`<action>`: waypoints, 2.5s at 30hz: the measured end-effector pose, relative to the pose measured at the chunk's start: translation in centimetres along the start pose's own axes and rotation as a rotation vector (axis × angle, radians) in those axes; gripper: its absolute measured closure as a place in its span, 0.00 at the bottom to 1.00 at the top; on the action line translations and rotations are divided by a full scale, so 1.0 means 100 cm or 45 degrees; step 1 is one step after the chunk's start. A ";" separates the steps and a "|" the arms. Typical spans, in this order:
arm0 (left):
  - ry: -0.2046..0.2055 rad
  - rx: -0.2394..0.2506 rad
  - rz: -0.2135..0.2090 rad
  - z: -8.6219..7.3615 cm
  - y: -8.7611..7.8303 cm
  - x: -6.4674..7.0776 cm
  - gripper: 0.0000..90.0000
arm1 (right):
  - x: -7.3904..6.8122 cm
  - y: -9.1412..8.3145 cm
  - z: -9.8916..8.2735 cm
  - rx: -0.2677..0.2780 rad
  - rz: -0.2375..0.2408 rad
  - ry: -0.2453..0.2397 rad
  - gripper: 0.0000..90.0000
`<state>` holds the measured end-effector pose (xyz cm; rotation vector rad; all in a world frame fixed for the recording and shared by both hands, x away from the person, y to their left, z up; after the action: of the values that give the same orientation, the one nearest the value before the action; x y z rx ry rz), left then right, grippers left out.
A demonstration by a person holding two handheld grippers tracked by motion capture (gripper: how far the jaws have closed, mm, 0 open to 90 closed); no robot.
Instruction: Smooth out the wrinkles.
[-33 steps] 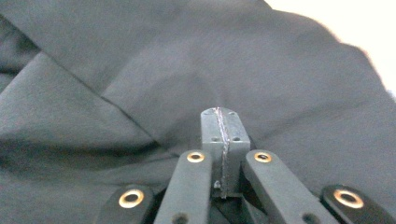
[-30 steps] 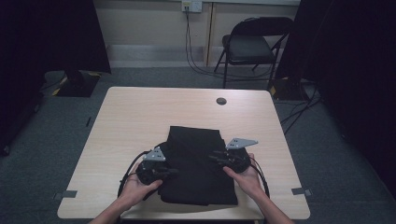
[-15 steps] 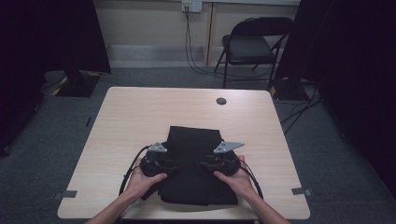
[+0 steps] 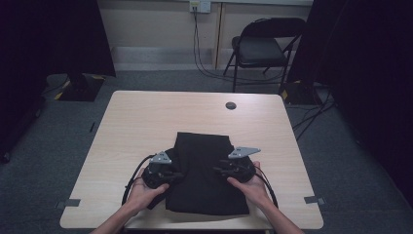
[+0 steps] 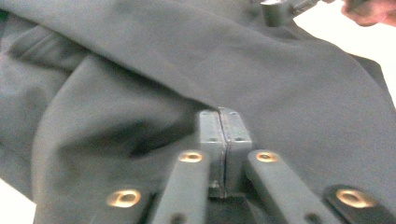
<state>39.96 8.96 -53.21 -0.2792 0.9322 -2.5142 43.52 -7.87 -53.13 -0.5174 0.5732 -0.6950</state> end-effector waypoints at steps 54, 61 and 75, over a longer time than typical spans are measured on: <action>0.071 -0.003 0.021 0.010 0.051 -0.011 0.62 | 0.068 0.066 0.053 -0.062 -0.068 -0.010 0.23; 0.066 0.007 0.027 0.011 0.052 -0.012 0.62 | 0.075 0.076 0.057 -0.091 -0.084 0.000 0.22; 0.056 0.014 0.023 0.011 0.052 -0.012 0.62 | 0.064 0.077 0.046 -0.139 0.106 -0.002 0.38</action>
<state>43.11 5.40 -55.85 -0.2113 0.9331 -2.5175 53.84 -6.24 -56.44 -0.5921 0.6305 -0.5865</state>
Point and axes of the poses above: each handheld gripper's, and its own axes: y roughly forward along the jaws, z roughly out of its top, x roughly to its right, the point moved 10 cm from there along y, roughly forward along the jaws, and after that the axes turned 15 degrees about y, right-handed, at the moved point
